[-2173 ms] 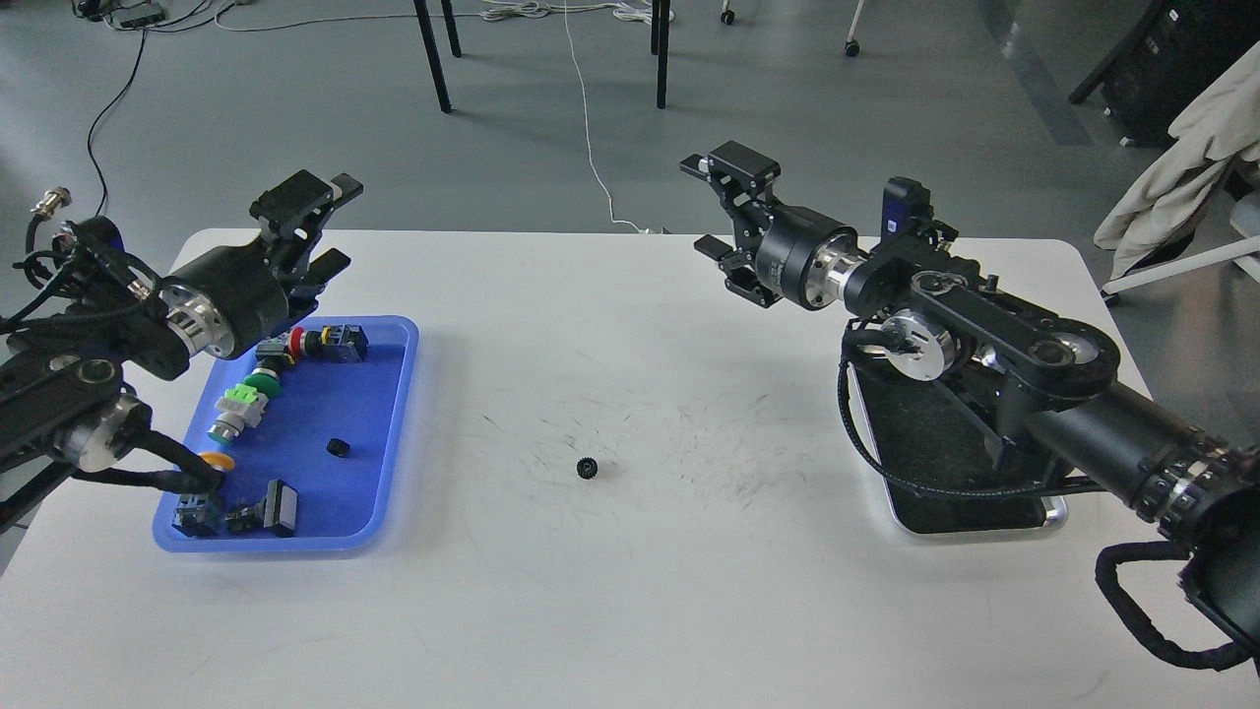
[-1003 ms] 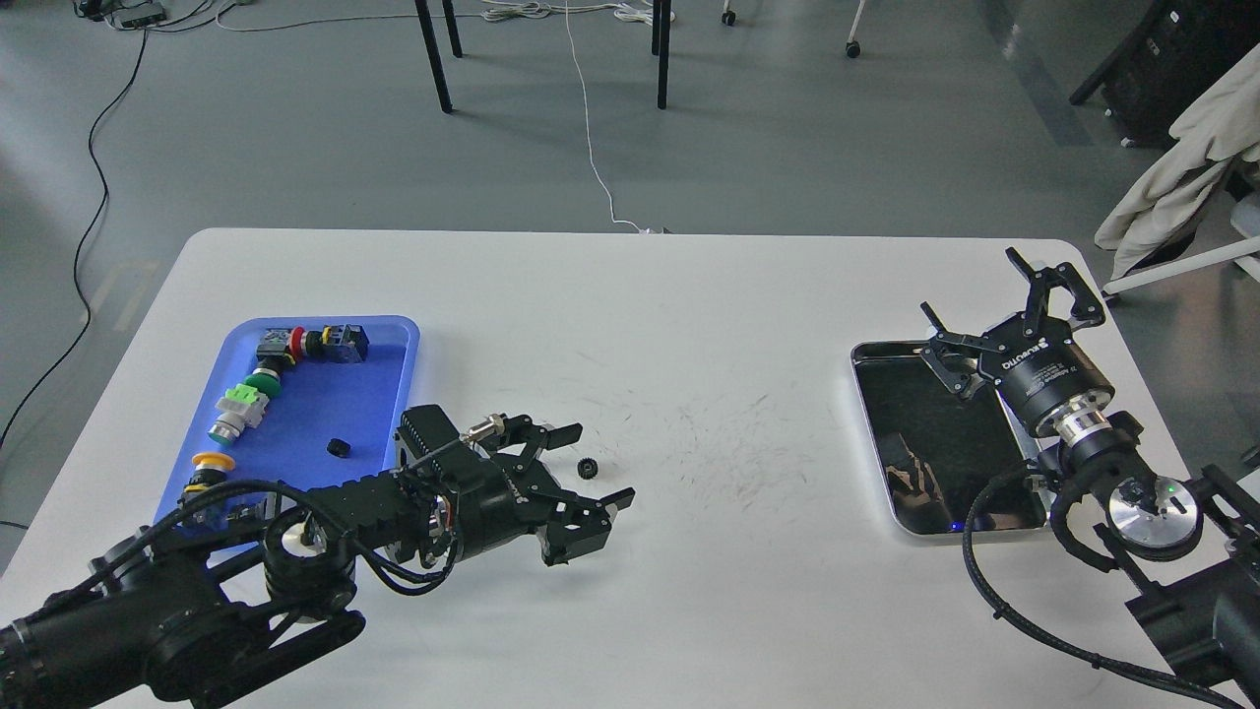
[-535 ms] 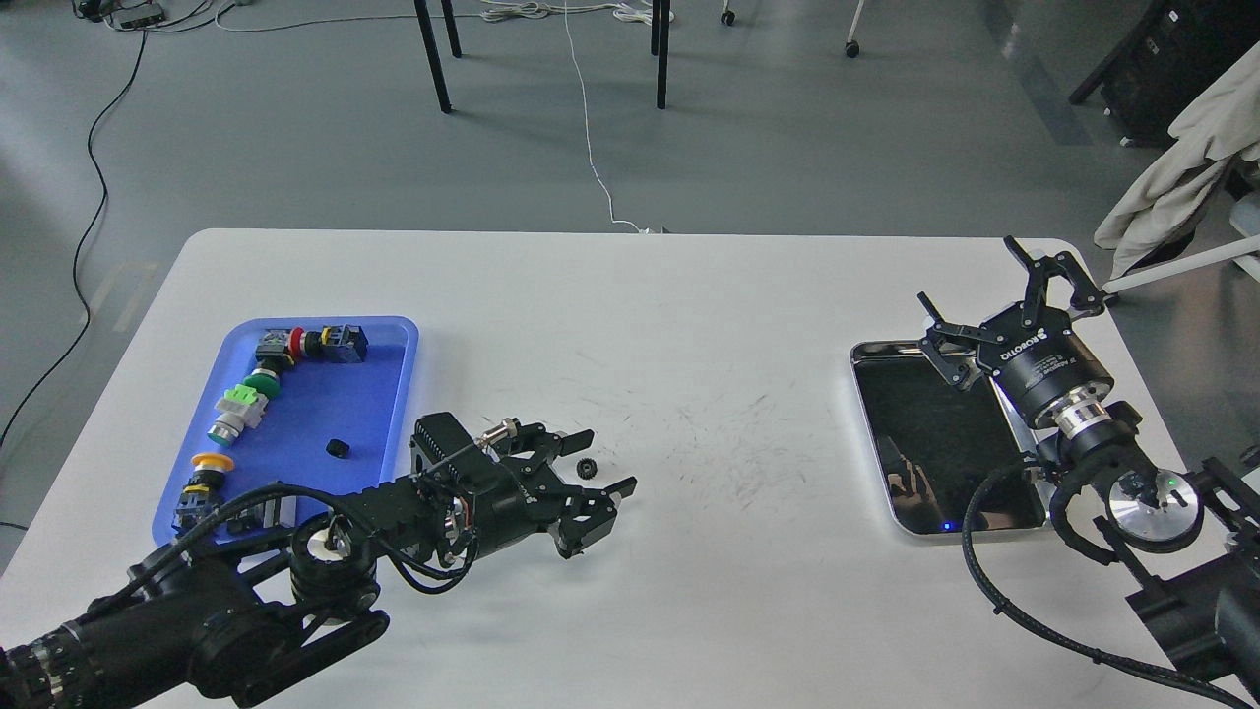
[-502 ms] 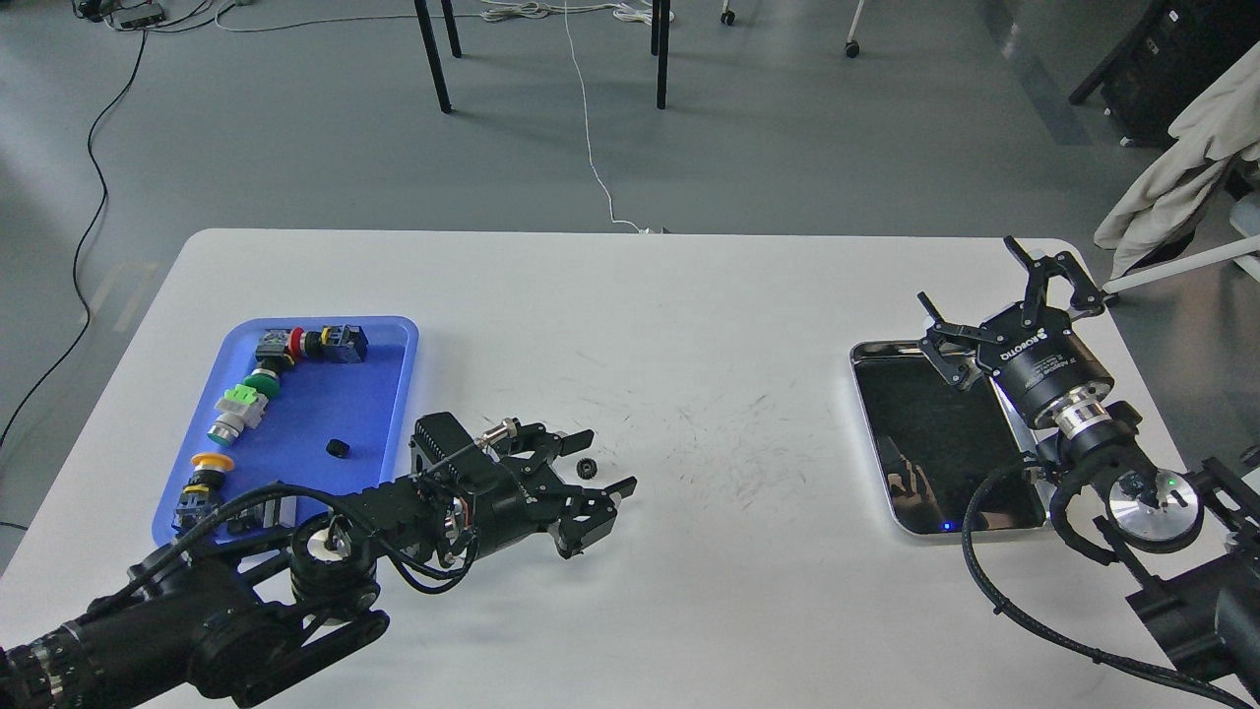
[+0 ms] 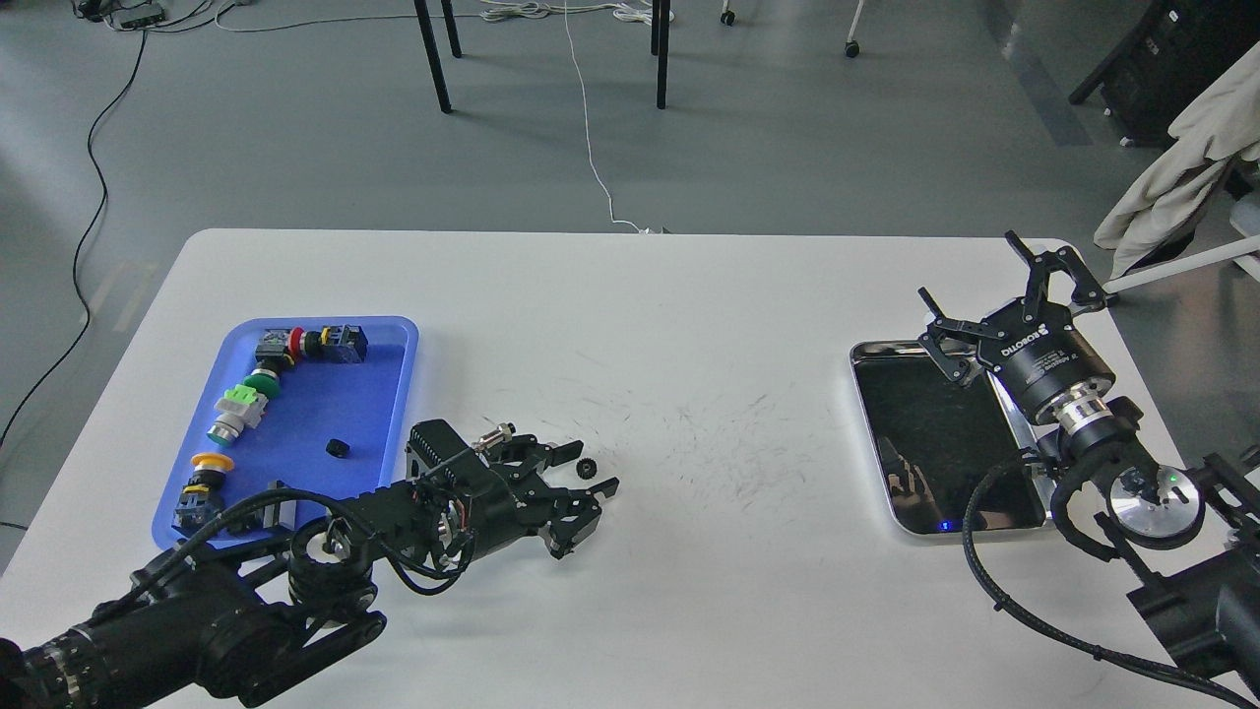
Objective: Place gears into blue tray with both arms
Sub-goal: 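Grasp the black part on the table with the left gripper, then carry the black part into the blue tray and release it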
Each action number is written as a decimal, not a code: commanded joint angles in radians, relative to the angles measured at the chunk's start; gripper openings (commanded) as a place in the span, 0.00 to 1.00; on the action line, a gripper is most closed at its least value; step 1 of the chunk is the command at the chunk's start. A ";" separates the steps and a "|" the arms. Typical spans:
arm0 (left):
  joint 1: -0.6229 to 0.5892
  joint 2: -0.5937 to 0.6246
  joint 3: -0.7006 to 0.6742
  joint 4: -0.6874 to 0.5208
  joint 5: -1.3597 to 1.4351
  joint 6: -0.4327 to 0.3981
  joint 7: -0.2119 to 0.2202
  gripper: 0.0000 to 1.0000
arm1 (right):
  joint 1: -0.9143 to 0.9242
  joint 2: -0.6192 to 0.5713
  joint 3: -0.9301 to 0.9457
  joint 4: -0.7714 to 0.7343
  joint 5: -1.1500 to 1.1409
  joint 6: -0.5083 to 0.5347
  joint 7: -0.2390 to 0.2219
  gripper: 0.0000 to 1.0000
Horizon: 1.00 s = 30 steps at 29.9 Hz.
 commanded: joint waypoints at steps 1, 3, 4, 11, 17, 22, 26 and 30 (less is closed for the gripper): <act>0.002 0.003 0.003 0.013 0.000 0.000 -0.002 0.27 | 0.000 -0.004 0.000 0.000 0.001 0.000 0.000 0.96; 0.006 0.003 0.003 0.013 0.000 0.000 -0.002 0.17 | 0.000 -0.006 0.000 0.001 0.001 0.000 0.000 0.96; 0.008 0.003 0.003 0.013 0.000 0.000 -0.002 0.13 | 0.000 -0.006 0.000 0.000 0.001 0.000 0.000 0.96; 0.005 0.037 -0.011 -0.008 0.000 0.015 -0.004 0.05 | 0.000 -0.006 0.000 0.001 -0.001 0.000 0.000 0.96; -0.047 0.245 -0.020 -0.131 0.000 0.035 -0.004 0.05 | 0.005 -0.007 -0.002 0.001 -0.001 0.000 0.000 0.96; -0.051 0.417 -0.020 -0.149 0.000 0.060 -0.019 0.05 | 0.005 -0.007 -0.003 0.003 -0.001 0.000 0.000 0.96; -0.044 0.497 -0.017 -0.149 -0.023 0.083 -0.029 0.06 | 0.005 -0.007 -0.005 0.001 -0.001 0.000 0.000 0.96; -0.034 0.512 -0.015 -0.131 -0.031 0.087 -0.027 0.06 | 0.005 -0.006 -0.005 0.003 -0.001 0.000 0.000 0.96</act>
